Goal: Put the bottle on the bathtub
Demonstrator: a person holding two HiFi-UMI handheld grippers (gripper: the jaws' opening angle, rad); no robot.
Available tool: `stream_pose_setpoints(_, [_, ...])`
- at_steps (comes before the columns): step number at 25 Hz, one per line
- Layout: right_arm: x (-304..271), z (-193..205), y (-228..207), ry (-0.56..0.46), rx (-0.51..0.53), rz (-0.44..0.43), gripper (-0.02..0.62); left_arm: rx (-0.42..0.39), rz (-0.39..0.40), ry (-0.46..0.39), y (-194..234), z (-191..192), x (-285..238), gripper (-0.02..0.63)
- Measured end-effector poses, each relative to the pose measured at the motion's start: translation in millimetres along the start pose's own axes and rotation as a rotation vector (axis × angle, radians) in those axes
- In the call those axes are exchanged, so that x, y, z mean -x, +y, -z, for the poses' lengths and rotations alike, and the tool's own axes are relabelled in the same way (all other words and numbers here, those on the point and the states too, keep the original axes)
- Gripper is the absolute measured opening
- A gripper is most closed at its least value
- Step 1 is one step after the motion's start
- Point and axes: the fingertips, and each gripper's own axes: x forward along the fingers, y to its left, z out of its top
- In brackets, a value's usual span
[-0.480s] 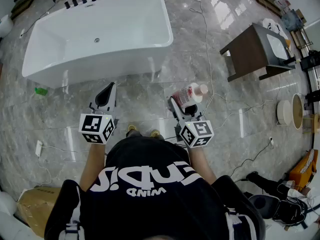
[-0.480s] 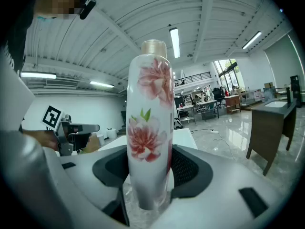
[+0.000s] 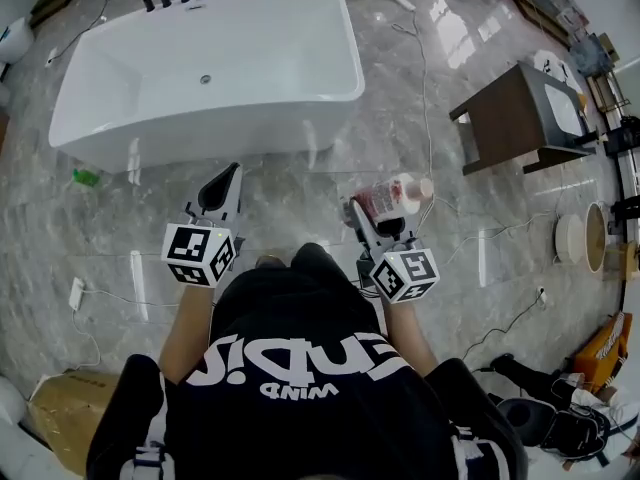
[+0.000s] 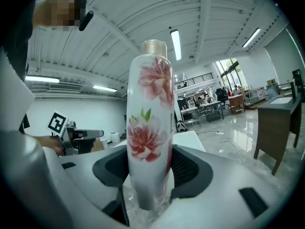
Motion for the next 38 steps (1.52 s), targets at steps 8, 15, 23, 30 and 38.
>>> stream_pose_setpoints(8, [-40.6, -5.5, -1.8, -0.012, -0.008, 0.008, 0.252, -0.015, 0.021, 0.011, 26.1, 0.2, -27.2, 0.008])
stream_pose_setpoints(15, [-105.7, -15.3, -25.6, -0.038, -0.019, -0.031, 0.252, -0.037, 0.027, 0.015, 57.9, -9.9, -90.5, 0.008])
stream_pose_setpoints(23, [-200.6, -46.2, -68.9, -0.039, -0.039, -0.066, 0.252, -0.027, 0.026, 0.038, 99.7, -33.3, -179.0, 0.008])
stream_pose_setpoints(30, [-280.5, -80.9, -118.9, 0.006, -0.022, -0.111, 0.252, -0.017, 0.018, 0.050, 130.9, -70.9, -266.5, 0.008])
stream_pose_setpoints(38, [-368.2, -114.5, -181.0, 0.030, 0.002, -0.178, 0.252, -0.023, -0.064, 0.032, 165.0, -108.3, -358.4, 0.008])
